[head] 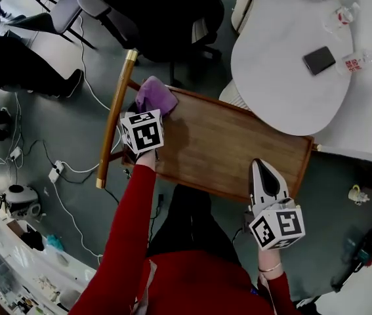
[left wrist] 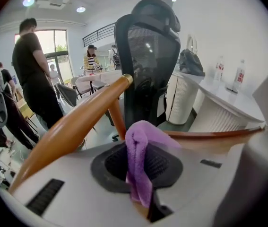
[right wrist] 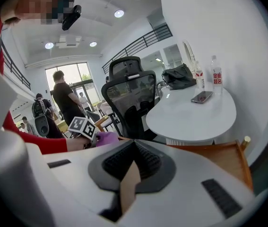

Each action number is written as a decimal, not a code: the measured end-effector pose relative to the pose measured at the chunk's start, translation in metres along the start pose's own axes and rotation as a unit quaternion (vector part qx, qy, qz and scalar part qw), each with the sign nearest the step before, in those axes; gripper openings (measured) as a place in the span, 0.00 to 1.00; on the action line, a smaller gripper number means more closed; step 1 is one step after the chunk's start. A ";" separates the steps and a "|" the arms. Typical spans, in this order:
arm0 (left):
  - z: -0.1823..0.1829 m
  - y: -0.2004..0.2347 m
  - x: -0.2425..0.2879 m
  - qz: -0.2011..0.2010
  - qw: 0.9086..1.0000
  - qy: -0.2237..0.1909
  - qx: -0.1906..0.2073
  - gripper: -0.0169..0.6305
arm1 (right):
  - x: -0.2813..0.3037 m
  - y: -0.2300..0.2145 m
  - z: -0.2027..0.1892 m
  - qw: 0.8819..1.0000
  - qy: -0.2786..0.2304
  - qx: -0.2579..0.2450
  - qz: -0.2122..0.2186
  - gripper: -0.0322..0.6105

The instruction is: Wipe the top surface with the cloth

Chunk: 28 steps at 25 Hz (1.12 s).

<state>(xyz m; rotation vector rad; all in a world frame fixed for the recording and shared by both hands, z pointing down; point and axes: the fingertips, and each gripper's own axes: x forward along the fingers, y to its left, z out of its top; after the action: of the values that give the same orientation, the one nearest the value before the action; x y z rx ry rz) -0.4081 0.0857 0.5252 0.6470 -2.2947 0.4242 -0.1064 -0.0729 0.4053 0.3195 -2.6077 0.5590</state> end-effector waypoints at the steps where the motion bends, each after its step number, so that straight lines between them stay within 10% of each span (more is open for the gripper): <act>1: -0.001 0.000 -0.001 0.005 1.000 -0.002 0.003 0.11 | 0.001 0.001 0.002 1.000 -0.002 -0.002 0.002 0.07; 9: -0.007 -0.009 -0.052 -0.011 0.999 -0.032 -0.019 0.11 | -0.011 -0.003 0.011 1.000 -0.022 0.009 -0.009 0.07; 15: 0.068 -0.032 -0.074 -0.005 0.988 -0.140 0.065 0.11 | -0.018 -0.009 0.028 0.999 -0.045 0.004 -0.005 0.07; 28: 0.039 -0.031 -0.028 -0.024 0.998 -0.060 -0.013 0.11 | 0.029 0.036 0.022 0.997 0.004 -0.036 0.070 0.07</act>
<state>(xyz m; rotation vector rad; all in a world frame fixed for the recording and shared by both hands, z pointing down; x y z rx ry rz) -0.3943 0.0515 0.4815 0.7319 -2.3888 0.3406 -0.1515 -0.0542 0.3894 0.1121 -2.6487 0.5096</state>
